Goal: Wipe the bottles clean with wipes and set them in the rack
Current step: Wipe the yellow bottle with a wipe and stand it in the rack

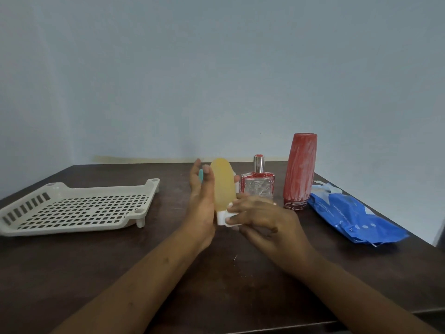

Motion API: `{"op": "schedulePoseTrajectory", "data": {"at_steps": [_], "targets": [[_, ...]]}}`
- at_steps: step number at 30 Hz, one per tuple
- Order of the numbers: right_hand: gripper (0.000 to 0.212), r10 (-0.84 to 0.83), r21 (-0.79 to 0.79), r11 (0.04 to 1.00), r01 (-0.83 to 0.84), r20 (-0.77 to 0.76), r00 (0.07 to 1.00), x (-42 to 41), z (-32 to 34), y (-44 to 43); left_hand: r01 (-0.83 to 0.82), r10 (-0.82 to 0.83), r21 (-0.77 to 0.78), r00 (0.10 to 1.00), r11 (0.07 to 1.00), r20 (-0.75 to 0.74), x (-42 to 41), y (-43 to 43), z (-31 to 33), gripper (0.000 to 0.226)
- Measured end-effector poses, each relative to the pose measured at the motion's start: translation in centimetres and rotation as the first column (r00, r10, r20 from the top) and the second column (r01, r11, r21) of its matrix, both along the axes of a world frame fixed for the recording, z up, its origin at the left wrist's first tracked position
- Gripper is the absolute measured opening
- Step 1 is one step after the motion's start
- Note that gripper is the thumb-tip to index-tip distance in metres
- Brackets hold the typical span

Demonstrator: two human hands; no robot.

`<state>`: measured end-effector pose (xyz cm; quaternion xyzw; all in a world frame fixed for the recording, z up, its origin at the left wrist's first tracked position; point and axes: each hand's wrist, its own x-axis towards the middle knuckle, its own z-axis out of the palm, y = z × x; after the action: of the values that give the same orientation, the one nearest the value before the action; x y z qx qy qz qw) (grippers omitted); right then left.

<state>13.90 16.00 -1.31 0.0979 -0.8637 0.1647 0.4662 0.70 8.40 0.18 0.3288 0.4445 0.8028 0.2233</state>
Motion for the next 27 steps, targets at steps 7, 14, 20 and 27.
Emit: {"op": "schedulePoseTrajectory", "data": {"at_steps": [7, 14, 20, 27], "targets": [[0.018, -0.13, -0.028, 0.991, 0.128, -0.084, 0.988, 0.2, 0.1, 0.6, 0.157, -0.157, -0.177, 0.987, 0.972, 0.015, 0.7, 0.2, -1.2, 0.109], [0.016, -0.3, -0.241, 0.937, 0.252, -0.189, 0.935, 0.3, 1.0, 1.7, 0.323, -0.353, -0.232, 0.93, 0.918, -0.103, 1.5, 0.1, -1.5, 0.086], [0.031, -0.247, -0.162, 0.961, 0.226, -0.124, 0.961, 0.1, 0.5, 1.0, 0.147, -0.161, -0.135, 0.982, 0.98, -0.102, 1.3, 0.1, -1.2, 0.088], [0.03, -0.078, -0.065, 0.995, 0.078, 0.004, 0.997, 0.5, 0.7, -0.8, -0.064, 0.065, 0.015, 0.996, 0.998, -0.055, 0.5, 0.0, -0.1, 0.083]]}}
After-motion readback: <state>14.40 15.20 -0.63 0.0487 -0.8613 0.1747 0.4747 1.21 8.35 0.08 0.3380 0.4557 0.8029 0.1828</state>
